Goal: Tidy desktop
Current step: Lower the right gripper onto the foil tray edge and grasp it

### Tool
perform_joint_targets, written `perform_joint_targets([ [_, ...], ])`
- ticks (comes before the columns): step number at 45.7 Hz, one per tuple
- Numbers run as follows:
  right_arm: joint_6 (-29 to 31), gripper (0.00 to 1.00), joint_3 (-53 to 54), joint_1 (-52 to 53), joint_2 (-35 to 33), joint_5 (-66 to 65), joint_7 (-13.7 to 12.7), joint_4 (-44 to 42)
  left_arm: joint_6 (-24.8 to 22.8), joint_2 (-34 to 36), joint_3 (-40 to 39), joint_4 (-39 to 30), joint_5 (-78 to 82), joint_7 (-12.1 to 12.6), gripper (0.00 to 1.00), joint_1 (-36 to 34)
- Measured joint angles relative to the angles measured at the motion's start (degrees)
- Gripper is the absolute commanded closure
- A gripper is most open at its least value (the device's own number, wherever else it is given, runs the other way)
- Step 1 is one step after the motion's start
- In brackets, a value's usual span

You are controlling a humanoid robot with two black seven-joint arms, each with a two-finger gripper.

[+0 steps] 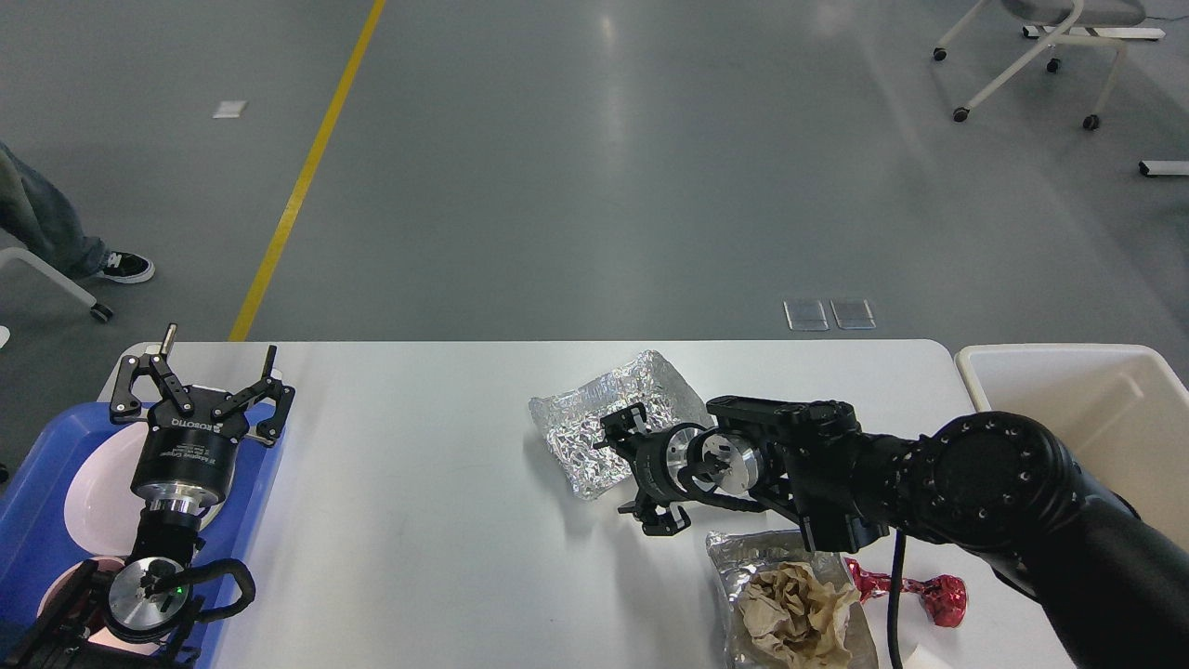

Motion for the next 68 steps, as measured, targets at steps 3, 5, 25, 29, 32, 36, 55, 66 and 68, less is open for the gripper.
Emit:
perform_joint_targets([
  [3, -0.04, 0.24, 0.00, -0.01, 0.00, -0.08, 0.00, -0.03, 0.00, 0.00, 0.00, 0.00, 0.00, 0.00, 0.03, 0.00],
  [5, -0.07, 0.24, 0.00, -0.01, 0.00, -0.08, -0.01, -0.04, 0.00, -0.01, 0.00, 0.00, 0.00, 0.00, 0.03, 0.00],
  [25, -1.59, 0.42, 0.93, -2.22, -0.05, -1.59, 0.43, -1.53, 0.00, -0.01, 0.00, 0.00, 0.00, 0.01, 0.03, 0.00],
  [29, -1.62, 0.43, 1.00, -2.41, -0.07, -1.60, 0.49, -1.56, 0.00, -0.01, 0.00, 0.00, 0.00, 0.02, 0.03, 0.00],
  [32, -1.64, 0.44, 1.21, -2.45, -0.09, -1.60, 0.52, -1.62, 0.00, -0.01, 0.00, 0.00, 0.00, 0.03, 0.03, 0.00],
  [36, -1.65, 0.59, 2.14, -2.58, -0.09, -1.60, 0.54, -1.62, 0.00, -0.01, 0.00, 0.00, 0.00, 0.03, 0.03, 0.00],
  [55, -1.35, 1.00, 5.51, -3.69, -0.04, -1.75, 0.54, -1.29, 0.00, -0.01, 0.00, 0.00, 0.00, 0.02, 0.03, 0.00],
  [66, -1.92, 1.00, 6.54, -3.86, -0.08, -1.63, 0.53, -1.33, 0.00, -0.01, 0.00, 0.00, 0.00, 0.02, 0.03, 0.00],
  [68, -1.93, 1.00, 6.61, -3.86, -0.08, -1.64, 0.49, -1.22, 0.00, -0.01, 0.00, 0.00, 0.00, 0.02, 0.03, 0.00],
])
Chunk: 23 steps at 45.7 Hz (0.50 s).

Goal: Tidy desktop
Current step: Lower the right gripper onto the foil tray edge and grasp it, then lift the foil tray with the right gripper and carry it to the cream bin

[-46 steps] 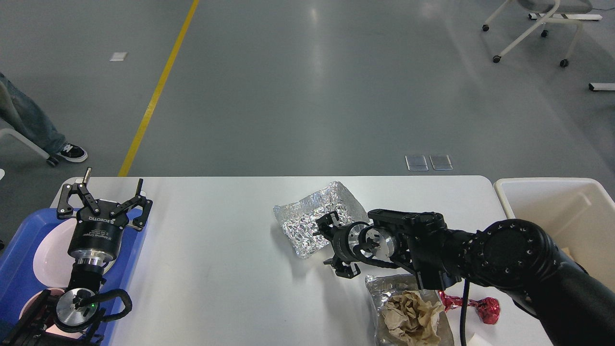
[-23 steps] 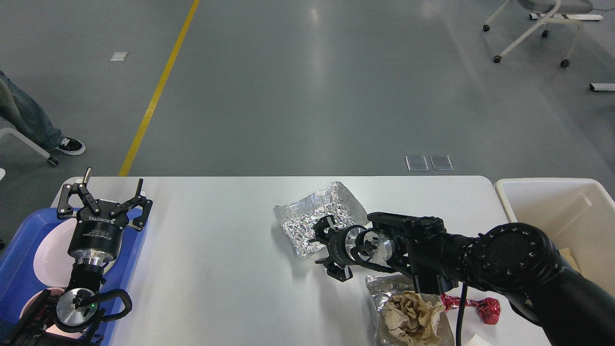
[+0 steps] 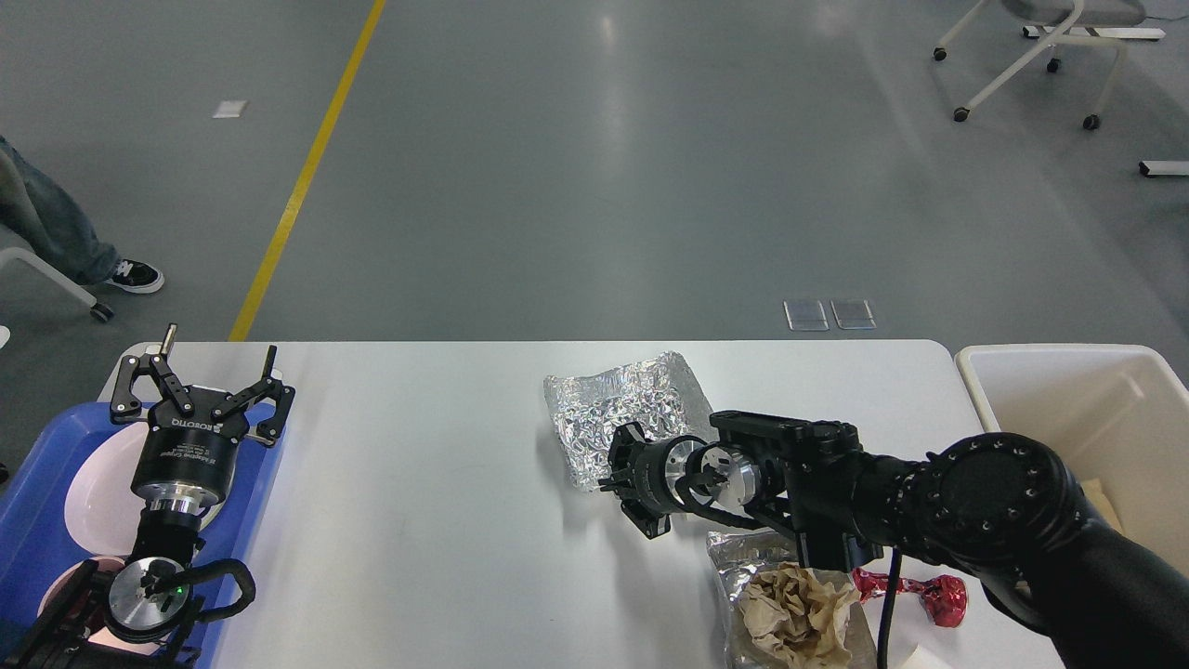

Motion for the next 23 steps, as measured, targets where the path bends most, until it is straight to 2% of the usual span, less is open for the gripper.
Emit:
perform_joint_targets([
  [13, 1.08, 1.00, 0.12, 4.76, 0.11, -1.85, -0.32, 3.70, 0.00, 0.00, 0.00, 0.00, 0.00, -0.03, 0.03, 0.00],
  [23, 1.22, 1.00, -3.00, 14.67, -1.98, -8.05, -0.65, 13.20, 0.00, 0.00, 0.00, 0.00, 0.00, -0.03, 0.03, 0.00],
])
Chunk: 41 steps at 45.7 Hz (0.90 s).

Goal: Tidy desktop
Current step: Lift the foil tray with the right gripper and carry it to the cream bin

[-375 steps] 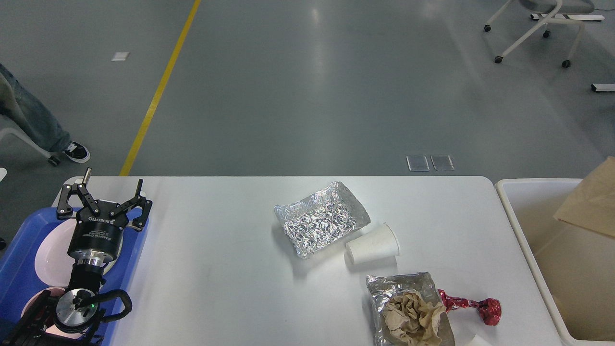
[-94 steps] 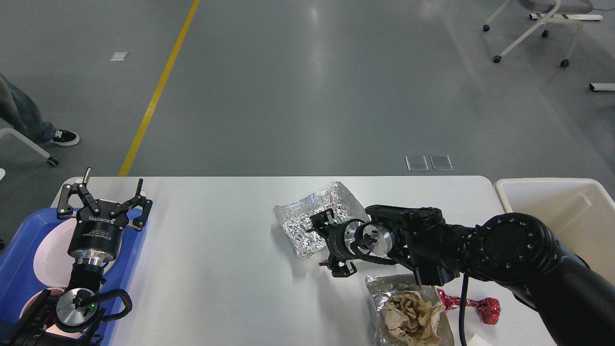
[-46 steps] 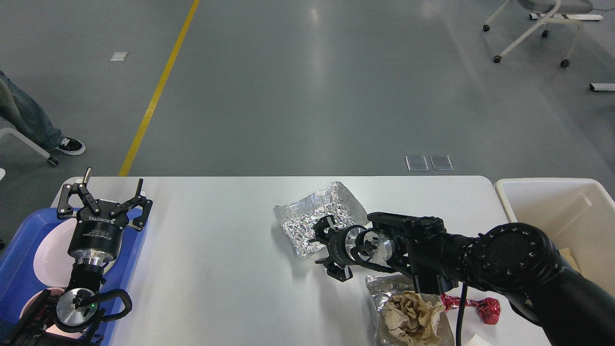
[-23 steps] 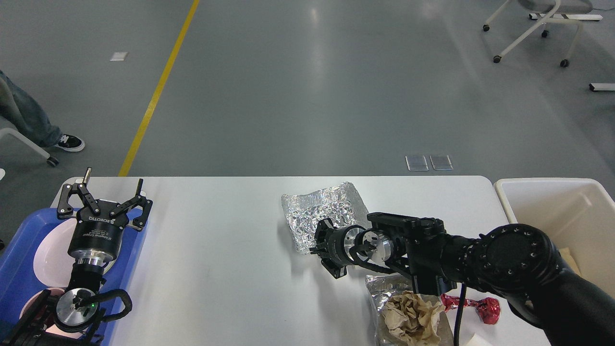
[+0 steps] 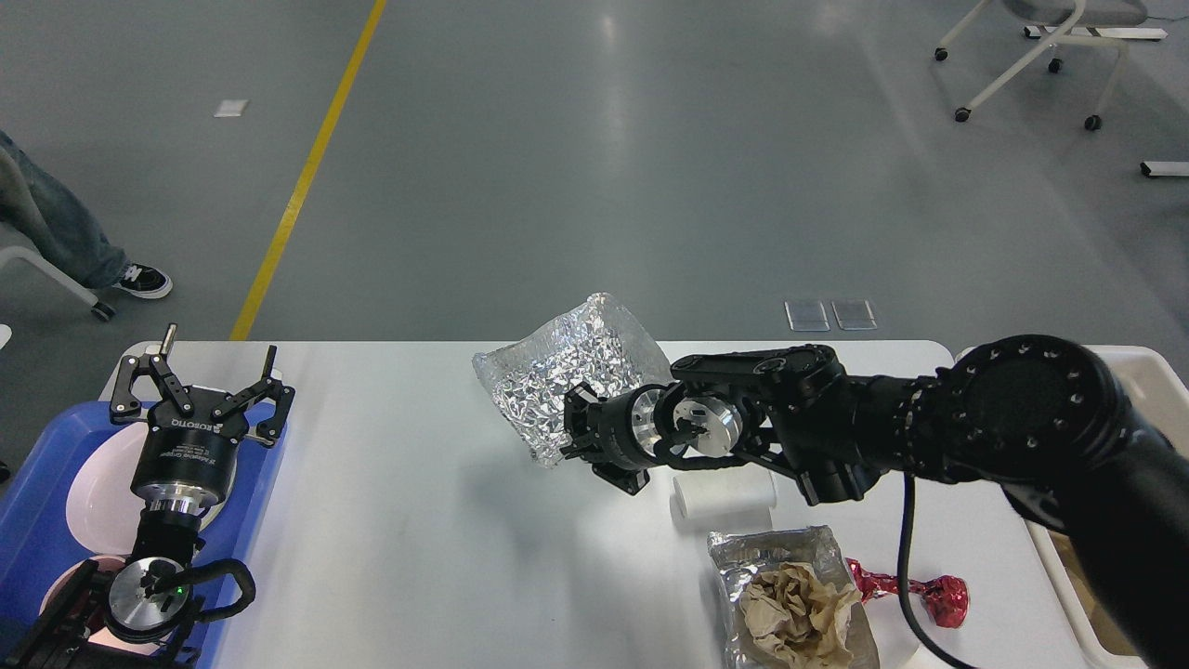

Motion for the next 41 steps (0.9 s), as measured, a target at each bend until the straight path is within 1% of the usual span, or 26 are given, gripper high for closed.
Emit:
perform_joint_targets([
  [7, 1.16, 1.00, -6.41, 8.46, -2.38, -2.27, 0.03, 7.38, 0.00, 0.01, 0.00, 0.00, 0.00, 0.00, 0.03, -0.03],
  [14, 5.68, 1.00, -14.44, 17.67, -3.89, -3.07, 0.58, 14.08, 0.00, 0.02, 0.00, 0.00, 0.00, 0.01, 0.03, -0.09],
  [20, 9.39, 1.00, -19.72, 26.53, -7.98, -7.09, 0.68, 21.57, 0.00, 0.04, 0.00, 0.00, 0.00, 0.01, 0.03, -0.09],
  [25, 13.85, 1.00, -21.19, 33.47, -13.59, -13.16, 0.69, 27.25, 0.00, 0.04, 0.00, 0.00, 0.00, 0.04, 0.03, -0.09],
  [28, 17.76, 1.00, -21.61, 38.09, -17.61, -17.15, 0.69, 30.75, 0.00, 0.02, 0.00, 0.00, -0.01, 0.04, 0.03, -0.09],
  [35, 26.90, 1.00, -23.95, 47.39, -22.98, -24.92, 0.69, 38.01, 0.00, 0.00, 0.00, 0.00, 0.00, 0.04, 0.03, -0.04],
  [41, 28.77, 1.00, -28.37, 54.29, -25.40, -29.02, 0.51, 44.19, 0.00, 0.00, 0.00, 0.00, 0.00, 0.03, 0.04, -0.01],
])
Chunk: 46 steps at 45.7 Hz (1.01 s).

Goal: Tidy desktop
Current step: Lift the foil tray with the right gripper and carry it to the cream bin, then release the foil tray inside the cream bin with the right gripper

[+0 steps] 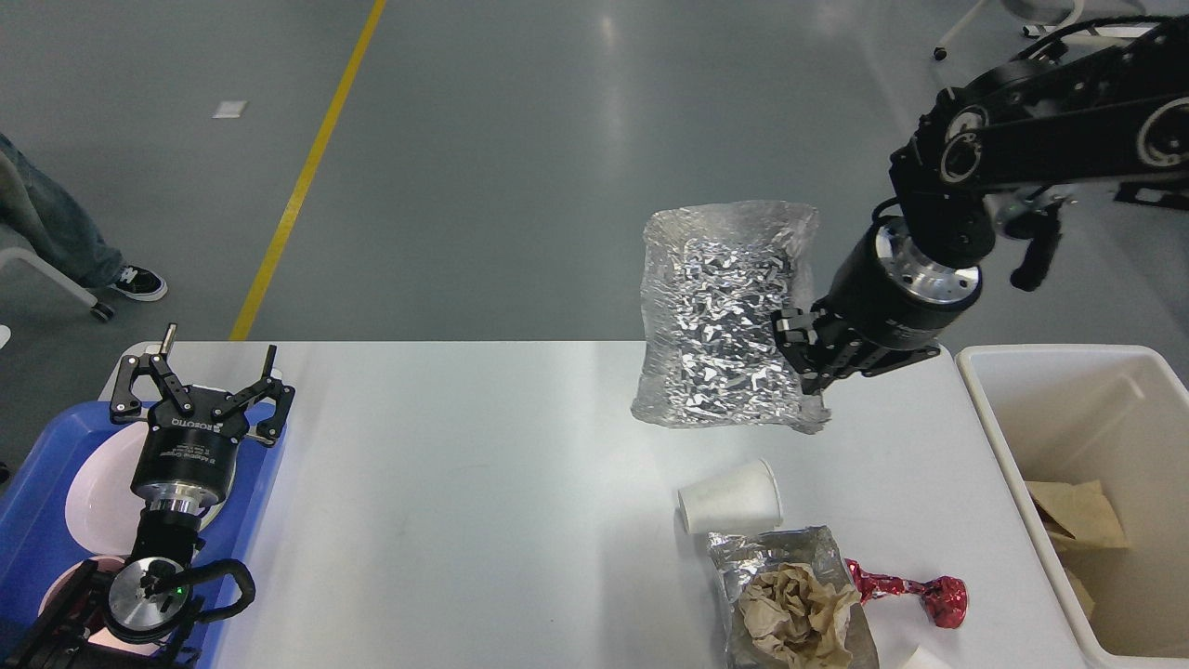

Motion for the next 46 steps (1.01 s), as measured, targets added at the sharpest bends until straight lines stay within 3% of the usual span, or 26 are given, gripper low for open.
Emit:
perform_joint_targets([
  [10, -1.20, 1.00, -13.25, 9.84, -1.66, -0.56, -0.11, 6.66, 0.00, 0.03, 0.00, 0.00, 0.00, 0.00, 0.03, 0.08],
  [21, -4.91, 1.00, -19.50, 9.36, -7.16, -0.35, -0.09, 7.34, 0.00, 0.01, 0.00, 0.00, 0.00, -0.01, 0.03, 0.09],
  [32, -12.28, 1.00, -22.61, -2.57, -21.03, -1.21, -0.02, -0.58, 0.00, 0.00, 0.00, 0.00, 0.00, -0.04, 0.04, 0.10],
  [39, -14.99, 1.00, -20.83, -14.78, -28.99, -1.47, 0.09, -12.63, 0.00, 0.00, 0.00, 0.00, 0.00, -0.04, 0.03, 0.10],
  [46, -18.31, 1.00, -12.33, -29.77, -34.17, -1.48, 0.25, -23.37, 0.00, 0.00, 0.00, 0.00, 0.00, -0.03, 0.04, 0.10],
])
